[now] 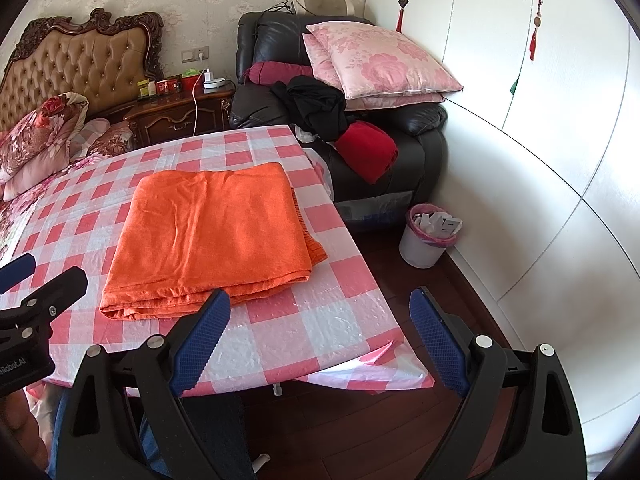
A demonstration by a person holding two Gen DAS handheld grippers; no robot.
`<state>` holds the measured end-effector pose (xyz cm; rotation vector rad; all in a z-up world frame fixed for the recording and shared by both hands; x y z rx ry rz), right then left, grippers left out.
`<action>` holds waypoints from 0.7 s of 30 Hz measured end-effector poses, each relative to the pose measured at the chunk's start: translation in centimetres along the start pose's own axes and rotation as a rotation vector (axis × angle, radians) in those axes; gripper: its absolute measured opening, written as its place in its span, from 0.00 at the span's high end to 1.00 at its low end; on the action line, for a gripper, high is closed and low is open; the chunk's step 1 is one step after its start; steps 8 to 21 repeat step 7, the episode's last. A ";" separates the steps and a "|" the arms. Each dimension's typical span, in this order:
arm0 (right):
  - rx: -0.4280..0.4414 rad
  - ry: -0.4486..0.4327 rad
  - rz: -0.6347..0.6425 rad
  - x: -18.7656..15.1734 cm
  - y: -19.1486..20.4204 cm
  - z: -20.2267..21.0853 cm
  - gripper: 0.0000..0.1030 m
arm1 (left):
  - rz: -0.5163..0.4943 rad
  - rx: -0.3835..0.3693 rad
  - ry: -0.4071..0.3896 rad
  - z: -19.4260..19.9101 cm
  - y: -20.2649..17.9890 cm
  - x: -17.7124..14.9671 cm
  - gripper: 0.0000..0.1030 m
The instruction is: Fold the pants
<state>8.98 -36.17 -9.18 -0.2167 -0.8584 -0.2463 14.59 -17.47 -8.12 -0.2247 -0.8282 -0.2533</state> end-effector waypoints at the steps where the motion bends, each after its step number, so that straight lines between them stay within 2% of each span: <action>1: -0.001 0.002 -0.001 -0.1 -0.1 -0.1 0.15 | 0.008 -0.013 0.013 -0.3 -0.1 0.0 0.02; 7: -0.003 0.007 -0.010 -0.3 0.2 -0.7 0.15 | 0.037 0.024 0.010 -0.7 1.8 -0.2 0.02; 21: -0.003 0.007 -0.010 -0.3 0.2 -0.7 0.15 | 0.037 0.024 0.010 -0.7 1.8 -0.2 0.02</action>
Point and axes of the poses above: each gripper's, at about its wrist camera, not at the fingertips, and z roughly against the way its jaws point, y to its left, x to its top, the point moved 6 cm from there along -z, roughly the way its jaws point, and after that the axes turned 4 degrees about -y, right-handed, at the moved point
